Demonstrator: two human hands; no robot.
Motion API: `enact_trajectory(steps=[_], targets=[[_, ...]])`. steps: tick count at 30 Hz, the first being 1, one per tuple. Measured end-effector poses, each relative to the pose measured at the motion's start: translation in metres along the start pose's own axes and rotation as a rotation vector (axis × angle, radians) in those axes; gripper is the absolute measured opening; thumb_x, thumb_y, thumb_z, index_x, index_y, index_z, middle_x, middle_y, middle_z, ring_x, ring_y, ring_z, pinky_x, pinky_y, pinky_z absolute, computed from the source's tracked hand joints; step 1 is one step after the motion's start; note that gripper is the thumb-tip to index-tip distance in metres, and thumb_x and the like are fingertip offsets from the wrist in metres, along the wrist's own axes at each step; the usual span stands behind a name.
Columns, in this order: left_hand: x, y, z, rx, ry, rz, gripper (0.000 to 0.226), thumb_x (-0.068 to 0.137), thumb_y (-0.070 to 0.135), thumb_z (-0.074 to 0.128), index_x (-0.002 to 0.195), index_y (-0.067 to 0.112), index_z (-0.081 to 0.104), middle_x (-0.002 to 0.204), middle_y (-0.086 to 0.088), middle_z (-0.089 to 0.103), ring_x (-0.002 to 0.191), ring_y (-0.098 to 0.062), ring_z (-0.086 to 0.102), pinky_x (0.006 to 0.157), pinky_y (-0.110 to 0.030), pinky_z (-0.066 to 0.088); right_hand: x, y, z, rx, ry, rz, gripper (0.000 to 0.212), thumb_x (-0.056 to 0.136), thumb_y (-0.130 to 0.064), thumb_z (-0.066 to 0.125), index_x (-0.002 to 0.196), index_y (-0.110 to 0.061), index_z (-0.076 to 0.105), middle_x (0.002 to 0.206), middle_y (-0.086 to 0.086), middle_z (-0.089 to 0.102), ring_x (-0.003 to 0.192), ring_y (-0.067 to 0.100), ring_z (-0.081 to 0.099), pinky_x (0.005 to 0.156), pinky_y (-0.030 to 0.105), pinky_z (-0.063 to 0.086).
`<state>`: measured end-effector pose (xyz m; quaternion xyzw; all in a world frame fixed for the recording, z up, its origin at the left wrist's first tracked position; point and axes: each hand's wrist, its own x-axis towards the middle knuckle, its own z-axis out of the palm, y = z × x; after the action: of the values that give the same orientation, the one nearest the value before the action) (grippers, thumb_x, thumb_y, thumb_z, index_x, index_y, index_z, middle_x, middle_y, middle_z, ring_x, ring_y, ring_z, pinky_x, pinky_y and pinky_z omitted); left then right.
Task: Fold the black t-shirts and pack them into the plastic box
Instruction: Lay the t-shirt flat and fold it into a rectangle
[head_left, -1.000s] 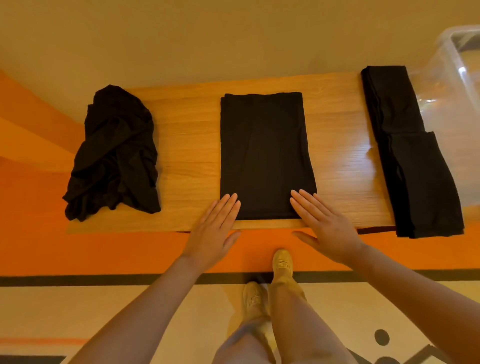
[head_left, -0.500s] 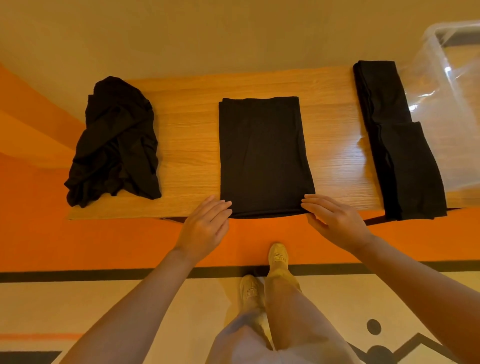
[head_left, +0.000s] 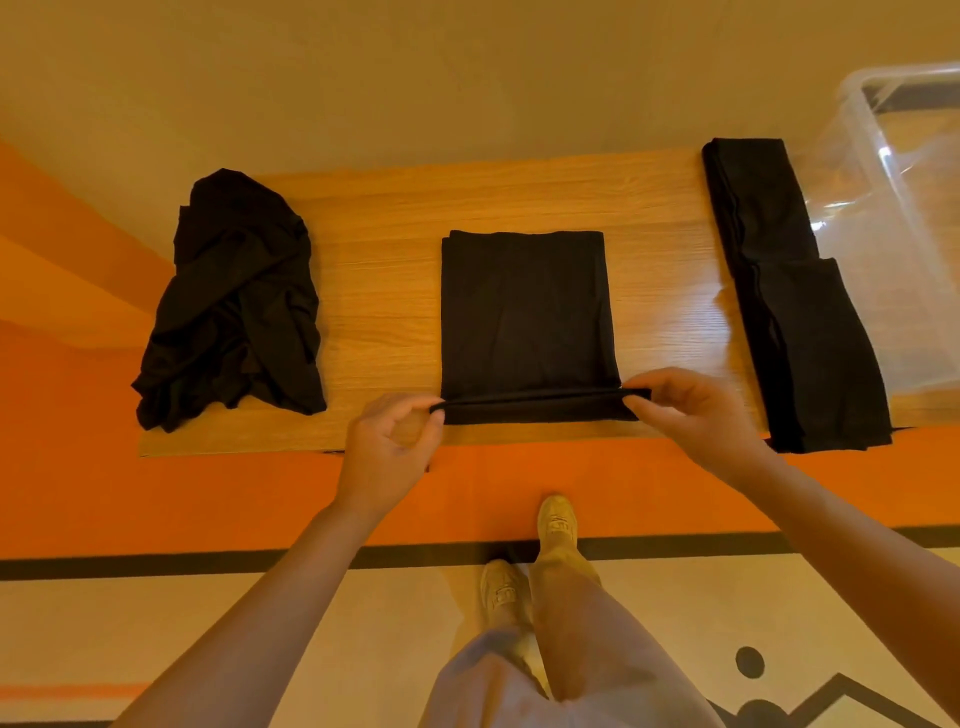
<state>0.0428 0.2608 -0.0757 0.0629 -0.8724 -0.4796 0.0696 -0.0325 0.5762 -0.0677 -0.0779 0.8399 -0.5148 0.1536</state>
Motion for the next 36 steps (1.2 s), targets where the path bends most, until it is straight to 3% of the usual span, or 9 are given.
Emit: enact_trajectory(steps=[5, 9, 14, 24, 28, 30, 32, 34, 36], targets=[[0.048, 0.013, 0.01, 0.003, 0.048, -0.213, 0.017, 0.092, 0.02, 0.063, 0.108, 0.018, 0.067, 0.092, 0.016, 0.063, 0.086, 0.014, 0.057, 0.074, 0.0, 0.041, 0.044, -0.015, -0.004, 0.079, 0.099, 0.152, 0.014, 0.086, -0.018, 0.068, 0.098, -0.026, 0.067, 0.094, 0.0, 0.071, 0.09, 0.011, 0.068, 0.083, 0.025, 0.054], [0.081, 0.005, 0.025, 0.091, 0.054, -0.298, 0.022, 0.093, 0.026, 0.062, 0.11, 0.013, 0.068, 0.087, 0.015, 0.061, 0.078, 0.006, 0.056, 0.064, -0.002, 0.041, 0.081, -0.007, 0.005, -0.06, 0.146, 0.268, 0.018, 0.087, -0.024, 0.068, 0.105, -0.02, 0.067, 0.092, -0.004, 0.069, 0.087, 0.011, 0.066, 0.075, 0.025, 0.054], [0.1, -0.006, 0.036, 0.164, 0.062, -0.363, 0.022, 0.094, 0.028, 0.061, 0.108, 0.013, 0.068, 0.095, 0.006, 0.064, 0.089, -0.006, 0.059, 0.067, -0.008, 0.04, 0.099, 0.001, 0.012, -0.205, 0.174, 0.304, 0.023, 0.088, -0.026, 0.068, 0.109, -0.015, 0.067, 0.088, -0.007, 0.063, 0.075, -0.002, 0.055, 0.061, 0.01, 0.037], [0.106, -0.005, 0.039, 0.147, 0.109, -0.307, 0.017, 0.094, 0.024, 0.061, 0.106, 0.014, 0.067, 0.087, 0.009, 0.061, 0.076, 0.004, 0.054, 0.066, -0.006, 0.04, 0.103, 0.0, 0.009, -0.227, 0.193, 0.236, 0.016, 0.089, -0.027, 0.066, 0.103, -0.02, 0.066, 0.081, -0.016, 0.059, 0.074, 0.002, 0.056, 0.062, 0.012, 0.039], [0.114, -0.005, 0.044, 0.177, 0.116, -0.319, 0.018, 0.094, 0.024, 0.06, 0.106, 0.013, 0.067, 0.088, 0.009, 0.061, 0.076, 0.001, 0.054, 0.066, -0.007, 0.04, 0.108, 0.0, 0.009, -0.243, 0.184, 0.233, 0.019, 0.09, -0.027, 0.065, 0.106, -0.018, 0.066, 0.083, -0.013, 0.06, 0.073, 0.003, 0.056, 0.062, 0.012, 0.04], [0.114, -0.008, 0.047, 0.209, 0.124, -0.317, 0.016, 0.093, 0.024, 0.061, 0.104, 0.014, 0.067, 0.086, 0.009, 0.06, 0.08, -0.006, 0.06, 0.07, -0.015, 0.045, 0.109, 0.001, 0.012, -0.288, 0.174, 0.236, 0.024, 0.09, -0.028, 0.064, 0.111, -0.016, 0.064, 0.091, -0.005, 0.063, 0.075, 0.006, 0.057, 0.067, 0.018, 0.047], [0.113, -0.011, 0.05, 0.346, 0.159, -0.265, 0.016, 0.092, 0.024, 0.062, 0.105, 0.016, 0.066, 0.094, 0.005, 0.06, 0.089, -0.016, 0.061, 0.088, -0.028, 0.043, 0.108, 0.001, 0.014, -0.377, 0.209, 0.178, 0.031, 0.09, -0.03, 0.064, 0.117, -0.016, 0.061, 0.105, 0.001, 0.064, 0.088, 0.013, 0.059, 0.079, 0.03, 0.052], [0.108, -0.01, 0.055, 0.512, 0.206, -0.186, 0.026, 0.09, 0.024, 0.061, 0.116, 0.017, 0.06, 0.117, -0.001, 0.056, 0.109, -0.019, 0.053, 0.094, -0.029, 0.023, 0.106, -0.002, 0.017, -0.529, 0.276, 0.016, 0.036, 0.091, -0.03, 0.063, 0.123, -0.014, 0.058, 0.121, 0.003, 0.059, 0.107, 0.019, 0.055, 0.095, 0.034, 0.045], [0.101, 0.002, 0.064, 0.567, 0.184, -0.022, 0.034, 0.092, 0.024, 0.058, 0.124, 0.016, 0.055, 0.133, -0.004, 0.05, 0.122, -0.018, 0.044, 0.094, -0.031, 0.02, 0.103, -0.007, 0.027, -0.629, 0.276, -0.149, 0.04, 0.093, -0.028, 0.059, 0.128, -0.012, 0.054, 0.133, 0.006, 0.052, 0.123, 0.022, 0.047, 0.103, 0.034, 0.032]])
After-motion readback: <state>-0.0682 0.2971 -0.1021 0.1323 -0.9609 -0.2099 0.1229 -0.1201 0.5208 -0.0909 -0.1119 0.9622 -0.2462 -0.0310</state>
